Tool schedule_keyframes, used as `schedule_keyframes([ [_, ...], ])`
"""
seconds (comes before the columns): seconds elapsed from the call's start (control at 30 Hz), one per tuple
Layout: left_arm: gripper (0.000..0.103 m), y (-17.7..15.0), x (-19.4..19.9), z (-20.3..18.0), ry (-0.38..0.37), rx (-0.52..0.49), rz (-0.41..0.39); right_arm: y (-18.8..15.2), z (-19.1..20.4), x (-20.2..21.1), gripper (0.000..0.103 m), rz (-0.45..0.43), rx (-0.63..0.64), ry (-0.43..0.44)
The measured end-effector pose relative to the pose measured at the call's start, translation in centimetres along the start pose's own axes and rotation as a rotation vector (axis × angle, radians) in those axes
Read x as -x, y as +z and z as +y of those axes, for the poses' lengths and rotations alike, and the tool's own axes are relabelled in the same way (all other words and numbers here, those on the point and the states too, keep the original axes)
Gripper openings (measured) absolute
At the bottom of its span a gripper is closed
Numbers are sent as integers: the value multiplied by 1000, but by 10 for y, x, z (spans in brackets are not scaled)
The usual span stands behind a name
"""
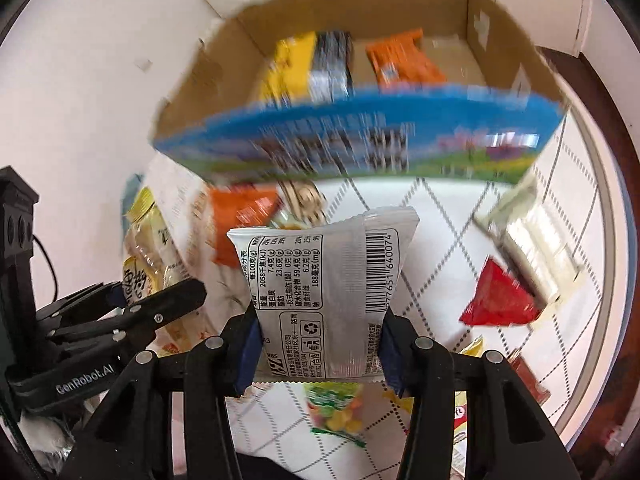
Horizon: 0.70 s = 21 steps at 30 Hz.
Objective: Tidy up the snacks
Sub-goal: 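Lift both held packets and carry them over the box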
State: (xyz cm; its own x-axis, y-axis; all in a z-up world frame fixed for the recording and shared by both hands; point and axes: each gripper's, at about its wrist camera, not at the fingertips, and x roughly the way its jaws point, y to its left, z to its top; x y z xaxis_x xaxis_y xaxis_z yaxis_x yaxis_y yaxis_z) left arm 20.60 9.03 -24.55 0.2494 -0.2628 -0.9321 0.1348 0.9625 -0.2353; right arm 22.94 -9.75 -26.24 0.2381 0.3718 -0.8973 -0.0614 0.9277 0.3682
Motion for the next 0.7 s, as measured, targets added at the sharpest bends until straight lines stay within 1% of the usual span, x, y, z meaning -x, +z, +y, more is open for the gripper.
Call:
schedule_keyframes([
  [0.07, 53, 21, 9, -9, -13, -29, -17, 11, -2, 19, 52, -37, 1, 21],
  [0.17, 53, 56, 23, -24, 13, -81, -40, 40, -7, 49, 52, -90, 0, 40],
  [0.23, 53, 87, 24, -31, 61, -122, -60, 63, -13, 69, 52, -130, 4, 31],
  [0.27, 53, 99, 22, -34, 88, -135, -64, 74, -14, 73, 52, -141, 11, 14],
  [0.37, 53, 142, 9, -38, 171, -172, -61, 117, -24, 83, 52, -178, 28, -66],
  [0.43, 53, 170, -7, -35, 232, -186, -37, 146, -31, 79, 52, -182, 37, -121],
  [0.5, 53, 194, -24, -28, 272, -187, -2, 175, -40, 68, 52, -170, 40, -176],
  [0.63, 53, 228, -61, -10, 336, -189, 73, 228, -54, 35, 52, -121, 55, -278],
  [0.7, 53, 240, -75, -4, 355, -184, 95, 245, -60, 22, 52, -96, 63, -309],
])
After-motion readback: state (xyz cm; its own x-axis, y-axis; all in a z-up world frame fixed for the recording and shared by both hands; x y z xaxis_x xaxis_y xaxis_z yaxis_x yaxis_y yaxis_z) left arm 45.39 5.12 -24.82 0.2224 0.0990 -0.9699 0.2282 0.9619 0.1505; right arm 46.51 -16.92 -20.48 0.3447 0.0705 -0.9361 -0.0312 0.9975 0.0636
